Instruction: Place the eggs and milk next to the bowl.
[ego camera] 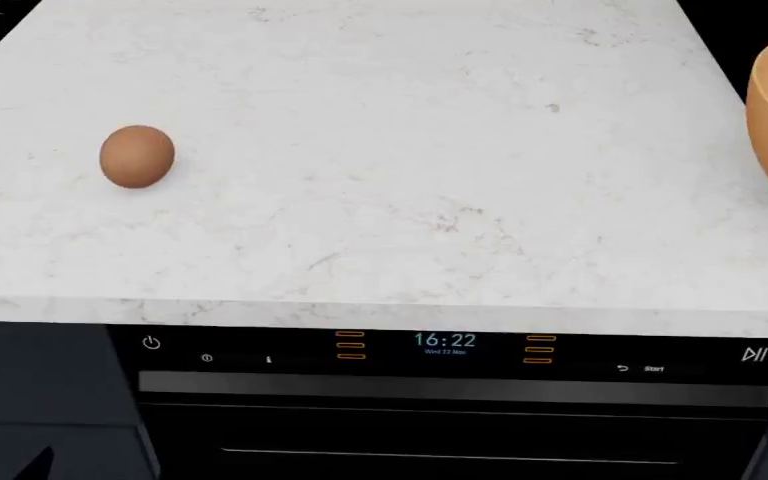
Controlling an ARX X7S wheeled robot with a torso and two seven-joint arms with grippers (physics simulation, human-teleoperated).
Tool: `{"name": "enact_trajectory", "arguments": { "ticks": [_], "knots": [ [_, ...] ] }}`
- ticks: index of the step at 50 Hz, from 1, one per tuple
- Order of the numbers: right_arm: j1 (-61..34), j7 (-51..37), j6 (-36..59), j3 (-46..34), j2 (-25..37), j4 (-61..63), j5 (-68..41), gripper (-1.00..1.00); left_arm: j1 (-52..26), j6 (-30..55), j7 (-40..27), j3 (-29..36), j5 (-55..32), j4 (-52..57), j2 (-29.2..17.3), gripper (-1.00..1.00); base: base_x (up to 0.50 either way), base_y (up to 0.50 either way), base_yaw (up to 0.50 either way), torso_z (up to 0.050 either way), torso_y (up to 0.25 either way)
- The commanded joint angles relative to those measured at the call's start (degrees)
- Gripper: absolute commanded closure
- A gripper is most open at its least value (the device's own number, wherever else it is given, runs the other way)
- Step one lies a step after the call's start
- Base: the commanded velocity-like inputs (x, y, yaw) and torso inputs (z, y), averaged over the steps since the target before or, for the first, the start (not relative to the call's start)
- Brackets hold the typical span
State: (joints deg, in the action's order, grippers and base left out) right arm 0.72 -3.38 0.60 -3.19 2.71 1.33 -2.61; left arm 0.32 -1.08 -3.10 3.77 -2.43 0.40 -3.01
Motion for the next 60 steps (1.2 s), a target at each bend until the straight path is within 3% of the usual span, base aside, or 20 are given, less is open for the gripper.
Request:
{"name": "enact_trajectory", "arguments": {
  "ticks": [1,3,30,42,53,60],
  "knots": [
    [0.3,-1.7,0.8,-1.7,1.0,1.2,-0.5,-1.00,1.0,-8.7,-0.4,2.7,1.5,-1.7,-2.1,-1.00,0.00,0.00,0.00,0.000,0.000],
    [0.3,-2.0,1.0,-1.9,1.2,1.6,-0.5,-1.00,1.6,-5.9,1.2,1.9,-3.1,0.0,-1.8,-1.00,0.00,0.00,0.00,0.000,0.000],
    [-0.2,-5.7,5.0,-2.5,3.3,7.1,-2.5,-1.00,1.5,-6.1,-0.8,5.3,-2.4,4.2,-3.8,-1.00,0.00,0.00,0.00,0.050,0.000],
    [-2.4,-7.2,16.1,-1.8,6.8,19.5,-2.1,-1.00,-3.0,10.4,-1.2,4.9,-6.9,20.4,-6.4,-1.00,0.00,0.00,0.00,0.050,0.000],
    [-11.1,-5.8,33.5,1.2,12.4,33.7,-4.3,-1.00,-21.6,41.2,-3.2,-2.6,-21.5,33.3,-11.3,-1.00,0.00,0.00,0.00,0.005,0.000],
    [-18.1,-4.8,41.6,4.0,14.1,37.3,-7.2,-1.00,-31.8,50.6,-4.2,-6.4,-26.9,35.0,-13.4,-1.00,0.00,0.00,0.00,0.000,0.000]
  ]
}}
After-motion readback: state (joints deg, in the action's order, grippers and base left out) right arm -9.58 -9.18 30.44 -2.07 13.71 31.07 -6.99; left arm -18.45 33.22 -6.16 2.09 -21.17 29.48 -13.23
